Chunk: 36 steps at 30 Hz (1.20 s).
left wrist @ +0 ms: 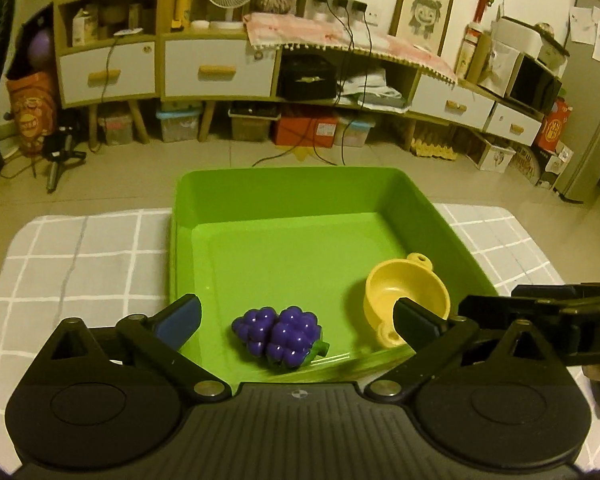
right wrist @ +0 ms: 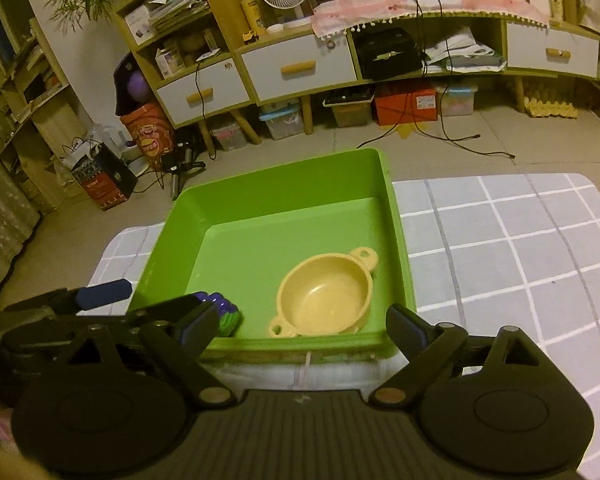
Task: Organize rigid objects
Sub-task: 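Grasp the clear cotton-swab jar with the left gripper while the right moves to the pink pig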
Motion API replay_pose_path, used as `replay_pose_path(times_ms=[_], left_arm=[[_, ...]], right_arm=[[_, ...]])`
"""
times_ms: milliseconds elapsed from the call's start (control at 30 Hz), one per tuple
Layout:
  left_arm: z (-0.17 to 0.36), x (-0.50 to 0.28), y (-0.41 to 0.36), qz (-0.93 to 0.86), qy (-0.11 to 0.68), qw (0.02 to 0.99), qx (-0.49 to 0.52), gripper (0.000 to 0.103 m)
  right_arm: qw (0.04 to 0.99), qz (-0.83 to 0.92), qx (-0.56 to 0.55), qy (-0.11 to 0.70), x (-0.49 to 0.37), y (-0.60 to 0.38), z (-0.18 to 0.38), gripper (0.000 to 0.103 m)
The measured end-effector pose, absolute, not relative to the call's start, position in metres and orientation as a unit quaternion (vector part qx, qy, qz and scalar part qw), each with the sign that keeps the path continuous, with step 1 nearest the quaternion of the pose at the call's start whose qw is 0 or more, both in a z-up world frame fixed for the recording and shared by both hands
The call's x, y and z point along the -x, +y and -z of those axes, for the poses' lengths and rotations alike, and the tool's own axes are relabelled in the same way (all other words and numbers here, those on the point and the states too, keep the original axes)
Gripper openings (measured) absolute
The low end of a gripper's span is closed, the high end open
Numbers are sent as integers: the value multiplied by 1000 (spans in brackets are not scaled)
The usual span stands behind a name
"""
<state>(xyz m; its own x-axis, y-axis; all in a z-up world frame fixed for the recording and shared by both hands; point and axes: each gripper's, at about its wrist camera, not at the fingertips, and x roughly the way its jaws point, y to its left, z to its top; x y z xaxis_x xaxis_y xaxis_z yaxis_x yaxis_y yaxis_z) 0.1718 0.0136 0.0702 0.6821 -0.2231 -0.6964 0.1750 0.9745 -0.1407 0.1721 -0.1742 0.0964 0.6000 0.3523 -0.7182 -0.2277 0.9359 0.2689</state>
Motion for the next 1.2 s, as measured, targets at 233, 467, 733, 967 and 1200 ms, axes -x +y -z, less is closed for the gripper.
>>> replay_pose_path(times_ms=[233, 467, 733, 967, 1200], left_arm=[[-81, -152, 18, 106, 379, 919, 26, 101], [-85, -129, 21, 104, 380, 919, 19, 101], [-85, -107, 29, 93, 390, 916, 23, 101], [-74, -93, 36, 74, 409, 909, 32, 101], [-62, -83, 44, 56, 428, 900, 62, 101]], right_arm=[[893, -162, -72, 413, -152, -178, -109, 69], [893, -156, -87, 413, -131, -188, -117, 69], [888, -153, -106, 420, -115, -200, -117, 69], [884, -161, -101, 427, -105, -204, -107, 69], [877, -174, -76, 442, -96, -203, -89, 69]])
